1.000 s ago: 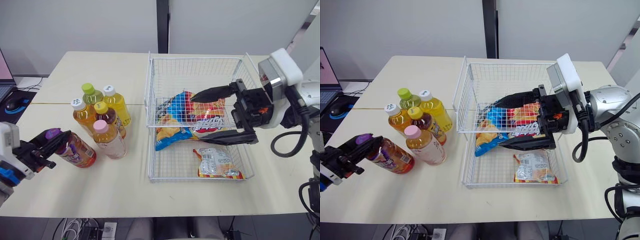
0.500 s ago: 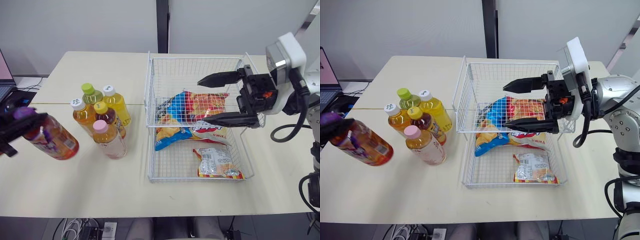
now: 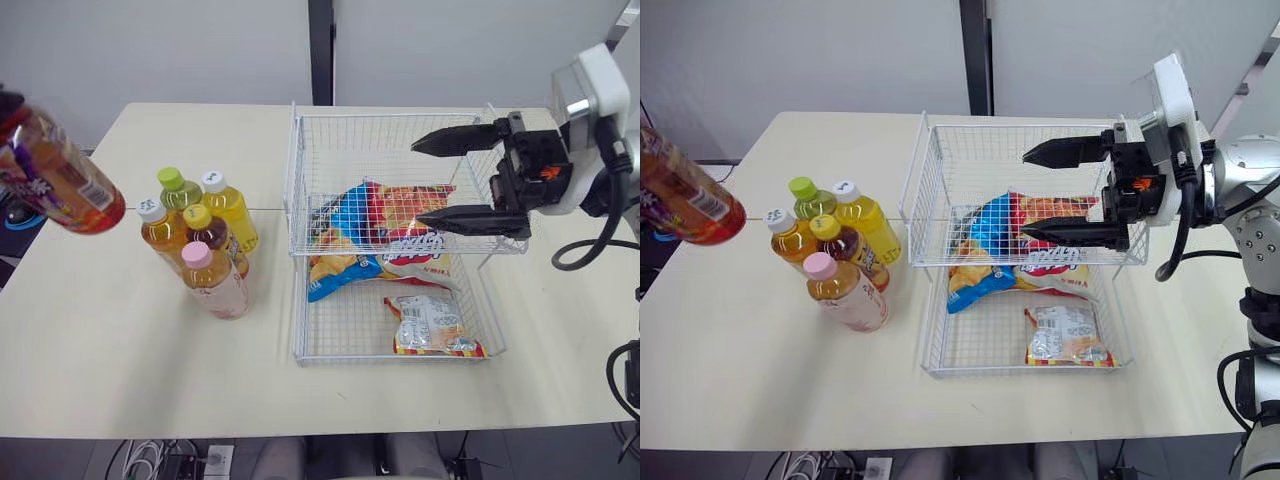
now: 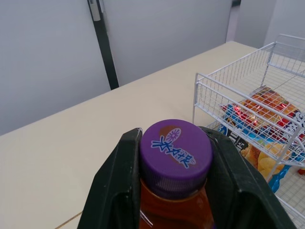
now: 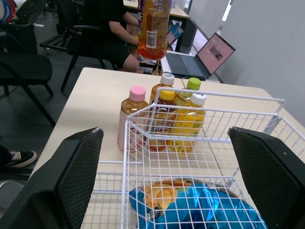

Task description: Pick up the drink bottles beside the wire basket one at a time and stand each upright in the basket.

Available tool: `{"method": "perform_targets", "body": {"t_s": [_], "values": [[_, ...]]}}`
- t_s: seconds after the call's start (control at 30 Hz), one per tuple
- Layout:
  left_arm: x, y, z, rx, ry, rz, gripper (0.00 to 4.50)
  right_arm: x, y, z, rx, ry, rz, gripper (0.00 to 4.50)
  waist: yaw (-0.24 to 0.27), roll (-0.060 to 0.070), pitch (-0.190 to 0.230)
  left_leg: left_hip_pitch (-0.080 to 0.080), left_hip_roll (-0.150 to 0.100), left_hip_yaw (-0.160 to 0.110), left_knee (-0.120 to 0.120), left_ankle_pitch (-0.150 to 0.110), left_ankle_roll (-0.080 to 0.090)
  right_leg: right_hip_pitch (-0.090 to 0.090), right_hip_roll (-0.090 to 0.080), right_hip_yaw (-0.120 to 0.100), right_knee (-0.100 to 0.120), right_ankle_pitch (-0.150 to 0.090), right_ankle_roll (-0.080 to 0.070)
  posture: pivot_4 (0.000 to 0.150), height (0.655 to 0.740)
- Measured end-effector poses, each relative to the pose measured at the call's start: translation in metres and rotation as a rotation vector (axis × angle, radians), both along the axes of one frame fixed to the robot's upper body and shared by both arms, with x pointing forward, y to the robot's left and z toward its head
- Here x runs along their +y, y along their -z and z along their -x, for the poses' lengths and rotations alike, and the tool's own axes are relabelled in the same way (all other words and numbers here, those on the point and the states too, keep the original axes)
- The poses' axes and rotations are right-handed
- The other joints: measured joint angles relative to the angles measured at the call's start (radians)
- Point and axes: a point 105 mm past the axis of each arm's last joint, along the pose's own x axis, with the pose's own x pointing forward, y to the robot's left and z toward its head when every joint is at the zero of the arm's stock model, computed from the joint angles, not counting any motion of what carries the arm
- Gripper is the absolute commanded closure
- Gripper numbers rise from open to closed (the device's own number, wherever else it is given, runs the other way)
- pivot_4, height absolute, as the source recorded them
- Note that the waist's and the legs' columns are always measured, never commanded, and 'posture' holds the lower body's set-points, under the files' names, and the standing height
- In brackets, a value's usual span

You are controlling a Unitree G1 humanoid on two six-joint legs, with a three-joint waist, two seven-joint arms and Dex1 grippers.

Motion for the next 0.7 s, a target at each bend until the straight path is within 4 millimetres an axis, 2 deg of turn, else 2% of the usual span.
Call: {"method": "perform_targets", "body": {"t_s": [0.17,0.33,0.6,0.7], "values": [[-0.019,-0.019,-0.01,-0.057,0.117,-0.003,3.13,-0.004,-0.004,0.001,-0.01,0.04,-0.005,0.0,0.002,0.0,0.0,-0.001,0.0,0.0,0.001,0.0,0.0,0.0,0.0,-0.001,0.0,0.0,0.0,0.15,0.74],[-0.049,-0.033,-0.031,-0.103,0.279,0.045,3.13,-0.011,-0.009,0.004,-0.029,0.084,0.005,0.0,0.006,0.0,0.0,-0.003,-0.001,-0.002,0.004,0.0,0.0,0.0,0.003,-0.001,0.002,0.001,0.001,0.15,0.74],[-0.094,-0.042,-0.062,-0.039,0.45,0.054,3.13,-0.025,-0.022,0.013,-0.044,0.124,0.004,0.0,-0.004,0.0,0.0,-0.005,0.0,-0.001,0.003,0.0,0.0,-0.002,0.004,0.001,0.001,0.001,0.001,0.15,0.74],[-0.116,-0.047,-0.069,-0.022,0.536,0.048,3.13,-0.028,-0.02,0.015,-0.033,0.139,-0.004,0.0,-0.005,0.0,0.0,-0.006,0.0,-0.001,0.004,0.0,0.0,-0.003,0.004,0.001,0.001,0.001,0.001,0.15,0.74]]}}
